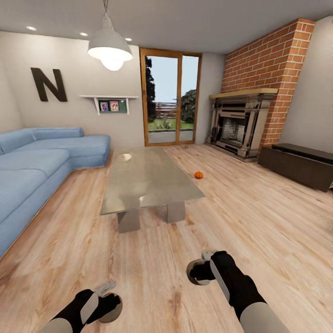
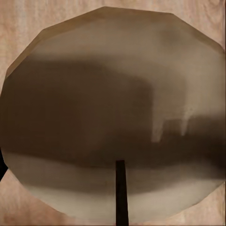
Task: Place each of the two pumpkins and all three candles from the living room inside a cabinet in the living room (use any cabinet), then make sure every cabinet is closed, and position the cauldron so it is next to a table in the living room.
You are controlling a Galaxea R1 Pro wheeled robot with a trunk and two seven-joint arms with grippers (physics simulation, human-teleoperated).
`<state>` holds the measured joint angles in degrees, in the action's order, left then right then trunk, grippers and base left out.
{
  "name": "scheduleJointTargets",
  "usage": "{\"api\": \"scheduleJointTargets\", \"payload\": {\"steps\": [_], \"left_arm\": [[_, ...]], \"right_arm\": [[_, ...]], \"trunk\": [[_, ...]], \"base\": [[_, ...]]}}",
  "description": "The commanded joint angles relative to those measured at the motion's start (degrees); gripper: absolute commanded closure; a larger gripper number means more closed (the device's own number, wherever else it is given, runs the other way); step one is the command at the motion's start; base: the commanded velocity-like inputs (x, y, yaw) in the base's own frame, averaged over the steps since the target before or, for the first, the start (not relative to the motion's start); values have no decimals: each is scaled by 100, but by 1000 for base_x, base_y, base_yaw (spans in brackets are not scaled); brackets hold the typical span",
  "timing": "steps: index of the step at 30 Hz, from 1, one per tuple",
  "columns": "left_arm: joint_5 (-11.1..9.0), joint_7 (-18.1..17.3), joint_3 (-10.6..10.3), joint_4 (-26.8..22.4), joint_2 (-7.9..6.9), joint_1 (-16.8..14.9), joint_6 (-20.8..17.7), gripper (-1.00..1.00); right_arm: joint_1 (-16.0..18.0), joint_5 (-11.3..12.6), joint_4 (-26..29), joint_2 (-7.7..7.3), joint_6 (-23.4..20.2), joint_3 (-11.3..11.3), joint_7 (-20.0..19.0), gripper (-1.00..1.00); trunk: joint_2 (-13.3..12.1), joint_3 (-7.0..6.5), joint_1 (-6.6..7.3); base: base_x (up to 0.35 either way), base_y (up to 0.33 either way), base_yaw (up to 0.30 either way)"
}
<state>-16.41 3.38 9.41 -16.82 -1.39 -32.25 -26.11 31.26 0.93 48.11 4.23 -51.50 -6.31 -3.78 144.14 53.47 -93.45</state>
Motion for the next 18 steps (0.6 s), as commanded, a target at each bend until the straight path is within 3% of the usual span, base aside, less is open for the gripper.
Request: {"api": "scheduleJointTargets", "payload": {"steps": [1,9,18], "left_arm": [[-55,31,8,-14,1,-1,-35,100],[-55,31,8,-14,7,-1,-35,100],[-55,31,8,-14,50,-1,-35,100]], "right_arm": [[3,21,5,-1,-25,-3,3,100],[3,22,5,-1,-35,-2,4,100],[3,22,5,-1,-49,7,0,100]], "trunk": [[3,6,-1],[3,5,-1],[3,56,-1]], "base": [[218,-222,-8],[219,-223,-20],[209,-231,-163]]}}
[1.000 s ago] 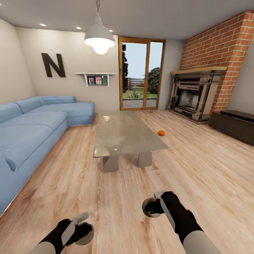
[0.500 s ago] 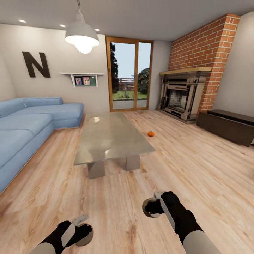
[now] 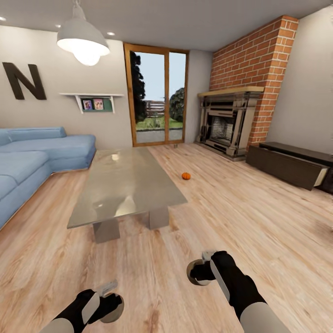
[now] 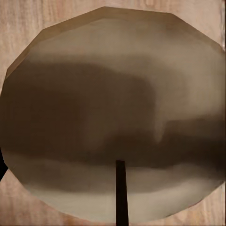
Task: Place each of the two pumpkins and all three candles from the living room inside a cabinet in the living room (use any cabinet), then make sure every cabinet is closed, and position the cauldron so it is next to a table in the living room.
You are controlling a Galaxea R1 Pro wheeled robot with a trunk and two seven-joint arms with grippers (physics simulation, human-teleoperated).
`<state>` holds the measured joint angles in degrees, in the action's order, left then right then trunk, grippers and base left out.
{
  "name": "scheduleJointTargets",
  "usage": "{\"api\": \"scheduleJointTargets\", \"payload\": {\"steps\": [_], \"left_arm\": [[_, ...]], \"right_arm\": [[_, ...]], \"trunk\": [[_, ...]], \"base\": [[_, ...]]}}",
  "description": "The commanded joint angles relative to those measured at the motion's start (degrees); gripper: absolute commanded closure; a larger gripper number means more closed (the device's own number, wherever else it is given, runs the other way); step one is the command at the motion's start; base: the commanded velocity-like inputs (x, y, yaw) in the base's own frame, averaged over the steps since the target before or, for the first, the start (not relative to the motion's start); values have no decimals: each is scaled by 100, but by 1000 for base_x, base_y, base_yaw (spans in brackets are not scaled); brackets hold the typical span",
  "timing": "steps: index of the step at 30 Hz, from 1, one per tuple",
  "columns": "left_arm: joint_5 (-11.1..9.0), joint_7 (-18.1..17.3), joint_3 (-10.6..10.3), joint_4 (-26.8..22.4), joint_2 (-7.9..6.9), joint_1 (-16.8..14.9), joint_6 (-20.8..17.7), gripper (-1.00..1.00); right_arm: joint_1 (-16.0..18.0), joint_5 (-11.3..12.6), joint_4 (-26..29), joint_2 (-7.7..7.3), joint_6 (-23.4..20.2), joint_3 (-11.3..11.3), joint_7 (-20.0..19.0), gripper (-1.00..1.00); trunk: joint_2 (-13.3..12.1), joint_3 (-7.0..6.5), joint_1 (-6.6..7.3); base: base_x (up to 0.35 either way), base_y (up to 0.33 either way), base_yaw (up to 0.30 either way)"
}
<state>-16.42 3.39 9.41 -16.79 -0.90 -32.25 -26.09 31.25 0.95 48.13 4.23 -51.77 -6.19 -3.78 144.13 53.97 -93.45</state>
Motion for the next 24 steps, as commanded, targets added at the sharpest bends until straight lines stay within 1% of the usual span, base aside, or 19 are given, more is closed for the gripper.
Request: {"api": "scheduleJointTargets", "payload": {"steps": [1,7,13,18,24], "left_arm": [[-54,31,8,-13,1,-1,-37,100],[-54,31,8,0,2,-1,-37,100],[-54,31,4,1,2,-1,-37,100],[-54,31,5,1,2,-1,-37,100],[-54,31,4,1,2,-1,-37,100]], "right_arm": [[4,19,4,-1,-25,-6,0,100],[4,19,4,-1,-28,-5,0,100],[4,19,4,-1,-23,-11,6,100],[4,19,4,-1,-4,-16,2,100],[4,19,4,-1,1,-14,5,100]], "trunk": [[3,15,0],[3,68,0],[3,75,0],[3,55,0],[3,24,0]], "base": [[65,-285,-108],[21,-295,-41],[1,-301,-35],[3,-302,-229],[74,-302,-259]]}}
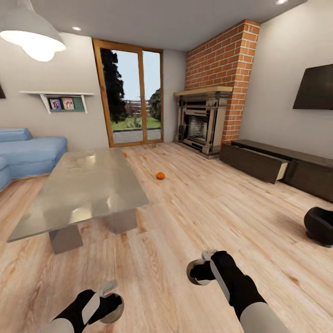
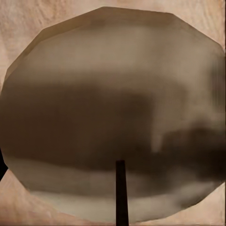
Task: Place each of the two pumpkins and all three candles from the living room inside a cabinet in the living room (use any cabinet), then make sure every cabinet is closed, and position the cauldron so it is next to a table in the living room.
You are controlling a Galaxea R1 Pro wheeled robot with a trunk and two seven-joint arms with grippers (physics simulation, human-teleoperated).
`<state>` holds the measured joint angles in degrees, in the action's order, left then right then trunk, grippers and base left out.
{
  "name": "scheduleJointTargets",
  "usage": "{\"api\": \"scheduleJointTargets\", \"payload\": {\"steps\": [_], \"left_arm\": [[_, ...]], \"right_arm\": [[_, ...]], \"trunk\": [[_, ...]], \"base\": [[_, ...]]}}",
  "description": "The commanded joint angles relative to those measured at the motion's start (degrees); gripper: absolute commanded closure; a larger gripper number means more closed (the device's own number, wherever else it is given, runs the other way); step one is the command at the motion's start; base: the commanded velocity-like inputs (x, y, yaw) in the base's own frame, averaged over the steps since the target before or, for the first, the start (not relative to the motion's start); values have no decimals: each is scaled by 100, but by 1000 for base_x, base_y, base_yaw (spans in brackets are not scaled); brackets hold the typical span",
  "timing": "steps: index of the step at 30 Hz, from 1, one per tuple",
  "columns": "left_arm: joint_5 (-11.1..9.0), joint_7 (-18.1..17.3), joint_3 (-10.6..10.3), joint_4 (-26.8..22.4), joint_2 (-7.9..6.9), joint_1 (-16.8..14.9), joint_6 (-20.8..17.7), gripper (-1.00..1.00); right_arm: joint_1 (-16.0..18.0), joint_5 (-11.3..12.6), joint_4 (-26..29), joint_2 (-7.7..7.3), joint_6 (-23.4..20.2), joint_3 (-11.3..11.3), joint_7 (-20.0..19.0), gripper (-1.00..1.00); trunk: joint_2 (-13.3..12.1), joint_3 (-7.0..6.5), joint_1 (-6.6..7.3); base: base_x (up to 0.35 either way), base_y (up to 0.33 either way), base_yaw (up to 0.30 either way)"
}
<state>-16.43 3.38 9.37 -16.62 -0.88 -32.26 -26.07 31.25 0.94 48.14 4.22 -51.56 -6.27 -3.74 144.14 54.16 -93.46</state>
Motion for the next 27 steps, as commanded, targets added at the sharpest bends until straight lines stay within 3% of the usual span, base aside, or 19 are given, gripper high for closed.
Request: {"api": "scheduleJointTargets", "payload": {"steps": [1,10,27], "left_arm": [[-53,31,10,-17,0,1,-39,100],[-53,31,8,-17,0,1,-39,100],[-53,31,12,-17,0,1,-39,100]], "right_arm": [[4,20,2,0,-24,-6,2,100],[4,20,2,0,-38,-6,5,100],[4,20,2,0,-47,-6,5,100]], "trunk": [[2,0,1],[2,-15,1],[2,-15,1]], "base": [[92,-302,-255],[125,-305,-87],[238,-260,-1]]}}
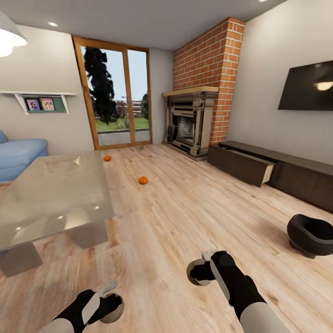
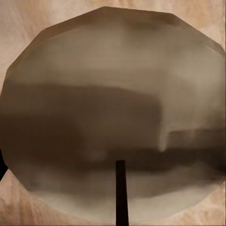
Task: Place each of the two pumpkins and all three candles from the living room inside a cabinet in the living room (use any cabinet), then make sure every cabinet is closed, and position the cauldron so it is next to a table in the living room.
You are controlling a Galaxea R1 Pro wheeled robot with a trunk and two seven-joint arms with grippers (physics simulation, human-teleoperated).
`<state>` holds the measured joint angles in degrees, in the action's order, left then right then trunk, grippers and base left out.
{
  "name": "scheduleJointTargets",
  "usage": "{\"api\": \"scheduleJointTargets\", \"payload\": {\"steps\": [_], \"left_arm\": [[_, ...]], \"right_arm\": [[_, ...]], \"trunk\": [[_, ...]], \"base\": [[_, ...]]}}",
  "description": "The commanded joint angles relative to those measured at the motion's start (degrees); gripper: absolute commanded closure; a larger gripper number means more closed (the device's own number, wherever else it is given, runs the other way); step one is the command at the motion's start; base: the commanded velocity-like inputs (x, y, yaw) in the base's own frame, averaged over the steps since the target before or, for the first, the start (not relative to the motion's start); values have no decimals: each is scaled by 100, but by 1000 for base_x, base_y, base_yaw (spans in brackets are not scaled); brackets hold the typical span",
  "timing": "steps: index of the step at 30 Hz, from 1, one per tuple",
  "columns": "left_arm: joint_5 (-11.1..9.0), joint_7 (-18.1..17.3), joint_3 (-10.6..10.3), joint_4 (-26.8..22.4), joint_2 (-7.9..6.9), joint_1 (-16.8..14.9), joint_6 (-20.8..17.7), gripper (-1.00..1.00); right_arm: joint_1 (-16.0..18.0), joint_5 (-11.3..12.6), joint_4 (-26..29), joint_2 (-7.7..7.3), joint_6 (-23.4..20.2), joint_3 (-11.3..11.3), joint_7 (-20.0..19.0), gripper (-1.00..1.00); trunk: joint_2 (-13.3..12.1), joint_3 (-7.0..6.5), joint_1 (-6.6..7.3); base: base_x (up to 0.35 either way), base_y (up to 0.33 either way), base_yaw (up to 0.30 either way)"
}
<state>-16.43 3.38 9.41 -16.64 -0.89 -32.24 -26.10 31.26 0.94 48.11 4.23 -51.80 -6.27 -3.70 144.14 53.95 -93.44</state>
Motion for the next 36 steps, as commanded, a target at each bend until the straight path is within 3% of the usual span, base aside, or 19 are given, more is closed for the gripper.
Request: {"api": "scheduleJointTargets", "payload": {"steps": [1,36], "left_arm": [[-53,31,7,-11,4,-1,-36,100],[-53,31,1,12,36,-1,-32,100]], "right_arm": [[3,20,5,-1,-23,-5,1,100],[3,20,5,-1,-14,-9,1,100]], "trunk": [[2,6,-1],[2,6,-1]], "base": [[264,-234,0],[292,-182,0]]}}
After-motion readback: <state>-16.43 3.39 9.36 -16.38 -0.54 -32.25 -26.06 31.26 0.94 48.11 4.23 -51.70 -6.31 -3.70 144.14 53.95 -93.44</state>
